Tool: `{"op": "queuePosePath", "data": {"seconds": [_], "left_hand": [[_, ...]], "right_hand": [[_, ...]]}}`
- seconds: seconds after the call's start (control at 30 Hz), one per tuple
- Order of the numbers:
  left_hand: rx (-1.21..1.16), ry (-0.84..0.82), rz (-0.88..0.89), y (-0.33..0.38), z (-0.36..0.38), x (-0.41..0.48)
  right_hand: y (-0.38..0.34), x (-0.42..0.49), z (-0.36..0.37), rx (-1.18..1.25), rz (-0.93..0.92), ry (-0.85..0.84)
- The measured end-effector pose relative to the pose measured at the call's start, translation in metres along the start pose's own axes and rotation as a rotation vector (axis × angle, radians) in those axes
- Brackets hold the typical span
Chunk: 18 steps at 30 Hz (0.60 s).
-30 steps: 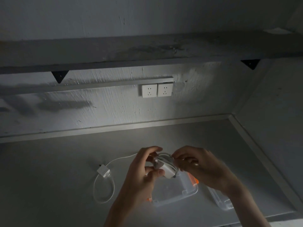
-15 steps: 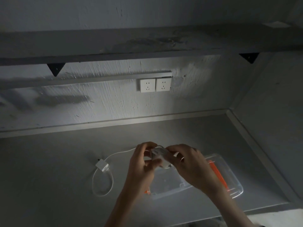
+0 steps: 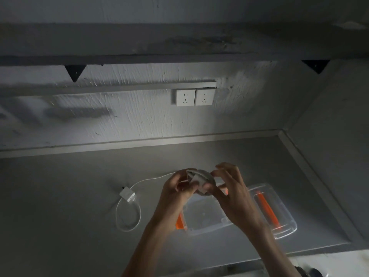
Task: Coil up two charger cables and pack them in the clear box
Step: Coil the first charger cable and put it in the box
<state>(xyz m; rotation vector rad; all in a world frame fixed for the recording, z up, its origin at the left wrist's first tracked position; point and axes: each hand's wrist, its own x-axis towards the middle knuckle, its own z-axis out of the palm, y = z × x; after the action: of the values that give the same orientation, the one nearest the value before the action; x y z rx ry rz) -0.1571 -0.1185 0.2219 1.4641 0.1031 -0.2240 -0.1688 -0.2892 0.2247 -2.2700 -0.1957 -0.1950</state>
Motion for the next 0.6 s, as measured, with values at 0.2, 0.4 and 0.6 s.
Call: {"op": "queuePosePath", "data": {"seconds": [0.2, 0.4, 0.6], "left_hand": [[-0.254, 0.033, -0.125, -0.034, -0.009, 0.004], [-0.064, 0.133, -0.231, -0.083, -0.003, 0.005], [-0.027, 0.128, -0.279, -0.113, 0.015, 0.024]], "right_hand": [[0.025, -0.016, 0.022, 0.529, 0.339, -0.058], [0.066, -0.035, 0.065, 0.791, 0.699, -0.165], [0.122, -0.029, 0.085, 0.849, 0.781, -0.228]]}}
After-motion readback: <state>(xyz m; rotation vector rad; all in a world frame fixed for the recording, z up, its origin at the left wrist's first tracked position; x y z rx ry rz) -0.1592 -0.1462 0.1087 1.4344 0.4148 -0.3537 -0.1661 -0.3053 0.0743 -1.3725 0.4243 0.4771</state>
